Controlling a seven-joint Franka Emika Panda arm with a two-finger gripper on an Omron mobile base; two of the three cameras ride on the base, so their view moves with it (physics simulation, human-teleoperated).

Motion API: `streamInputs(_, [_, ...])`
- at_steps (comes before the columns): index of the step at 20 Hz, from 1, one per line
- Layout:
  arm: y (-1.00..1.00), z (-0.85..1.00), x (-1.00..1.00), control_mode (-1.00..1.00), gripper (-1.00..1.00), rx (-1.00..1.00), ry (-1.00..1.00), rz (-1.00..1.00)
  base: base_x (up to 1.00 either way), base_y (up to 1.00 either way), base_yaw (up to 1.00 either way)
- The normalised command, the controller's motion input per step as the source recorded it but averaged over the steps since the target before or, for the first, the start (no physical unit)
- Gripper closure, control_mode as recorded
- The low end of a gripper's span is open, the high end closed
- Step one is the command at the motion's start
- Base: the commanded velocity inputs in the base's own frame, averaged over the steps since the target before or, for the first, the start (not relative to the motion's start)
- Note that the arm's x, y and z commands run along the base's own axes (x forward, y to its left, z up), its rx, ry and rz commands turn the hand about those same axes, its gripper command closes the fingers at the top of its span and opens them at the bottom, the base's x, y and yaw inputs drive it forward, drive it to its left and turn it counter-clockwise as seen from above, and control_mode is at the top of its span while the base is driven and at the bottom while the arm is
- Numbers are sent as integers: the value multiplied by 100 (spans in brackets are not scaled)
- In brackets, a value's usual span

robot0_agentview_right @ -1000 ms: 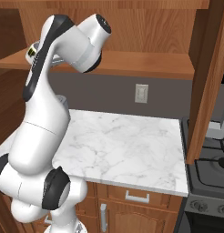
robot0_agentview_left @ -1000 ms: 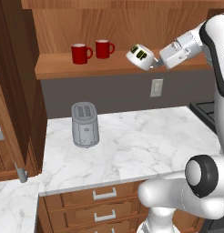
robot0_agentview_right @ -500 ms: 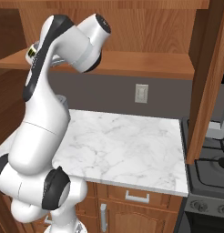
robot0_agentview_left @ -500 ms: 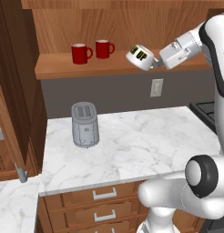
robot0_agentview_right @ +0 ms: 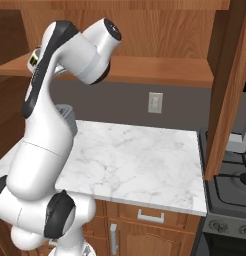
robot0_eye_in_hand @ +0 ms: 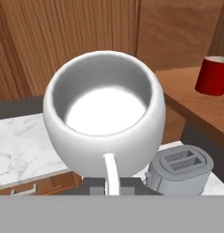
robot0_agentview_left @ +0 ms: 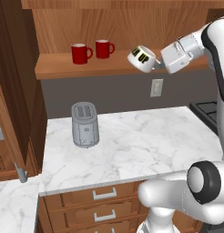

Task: Pick the mug on the counter and place it in the cabinet with the handle facing the right, like the mugs already inside.

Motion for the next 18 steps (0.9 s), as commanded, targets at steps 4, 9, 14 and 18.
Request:
streamInputs(4, [0,0,-16,-100,100,-2,-14,-2,0,0,0])
streamInputs(9, [0,0,-12,-100,100,-4,-12,-5,0,0,0])
streamInputs(14, [0,5,-1,-100,100,-2,-8,-8,0,0,0])
streamInputs(18, [0,9,4,-100,100,0,-2,-6,0,0,0])
